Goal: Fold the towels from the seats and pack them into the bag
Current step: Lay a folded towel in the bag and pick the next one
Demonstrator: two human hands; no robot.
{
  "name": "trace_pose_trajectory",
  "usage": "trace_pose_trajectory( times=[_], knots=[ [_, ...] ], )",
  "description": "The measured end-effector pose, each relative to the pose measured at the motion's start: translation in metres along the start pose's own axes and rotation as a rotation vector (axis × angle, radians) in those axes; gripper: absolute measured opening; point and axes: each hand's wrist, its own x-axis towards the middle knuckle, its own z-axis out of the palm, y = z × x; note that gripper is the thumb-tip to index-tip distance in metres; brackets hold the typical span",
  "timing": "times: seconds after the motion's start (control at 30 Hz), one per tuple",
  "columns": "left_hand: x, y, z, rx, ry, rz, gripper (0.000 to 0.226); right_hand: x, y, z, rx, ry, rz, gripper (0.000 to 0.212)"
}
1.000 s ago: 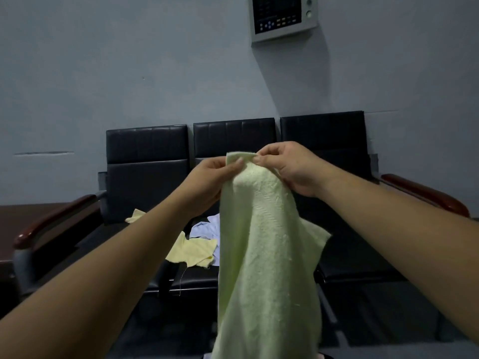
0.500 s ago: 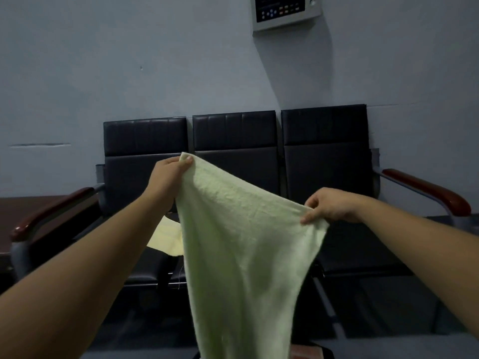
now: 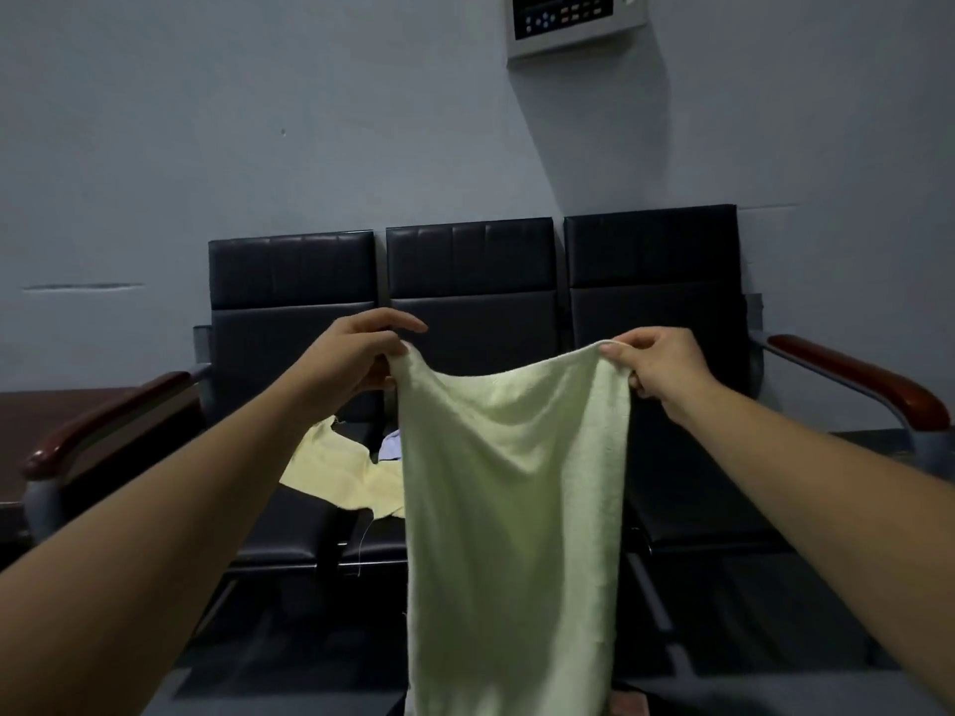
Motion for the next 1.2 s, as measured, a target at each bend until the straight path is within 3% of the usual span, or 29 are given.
trace_pose_trajectory(
  times=[0.17, 0.27, 0.53, 0.63, 0.7, 0.9, 1.0, 1.07, 1.2],
  knots=[
    [-0.001, 0.011, -0.001, -0.088, -0.226, 0.056, 0.014, 0.000, -0.009, 0.015, 0.183, -0.085, 0.161, 0.008],
    [0.000, 0.014, -0.001, -0.146, -0.357, 0.077, 0.023, -0.004, -0.015, 0.023, 0.223, -0.116, 0.134, 0.009],
    [-0.004, 0.030, 0.023, 0.399, -0.125, 0.314, 0.018, -0.027, -0.040, 0.037, 0.102, -0.176, -0.049, 0.017],
    [-0.005, 0.035, 0.032, 0.365, -0.129, 0.311, 0.017, -0.037, -0.052, 0.046, 0.108, -0.219, -0.134, 0.009],
    [-0.006, 0.036, 0.037, 0.343, -0.115, 0.306, 0.018, -0.042, -0.057, 0.050, 0.165, -0.292, -0.143, 0.023],
    [-0.009, 0.039, 0.044, 0.262, -0.061, 0.296, 0.025, -0.053, -0.064, 0.051, 0.269, -0.667, -0.199, 0.024],
    [-0.010, 0.039, 0.046, 0.269, -0.062, 0.295, 0.025, -0.053, -0.061, 0.053, 0.122, -0.620, -0.263, 0.024],
    [-0.011, 0.037, 0.045, 0.264, -0.112, 0.260, 0.026, -0.053, -0.063, 0.055, 0.150, -0.547, -0.259, 0.021],
    [-0.013, 0.024, 0.037, 0.417, -0.404, 0.072, 0.010, -0.051, -0.069, 0.048, 0.349, -0.415, -0.139, 0.016]
  ],
)
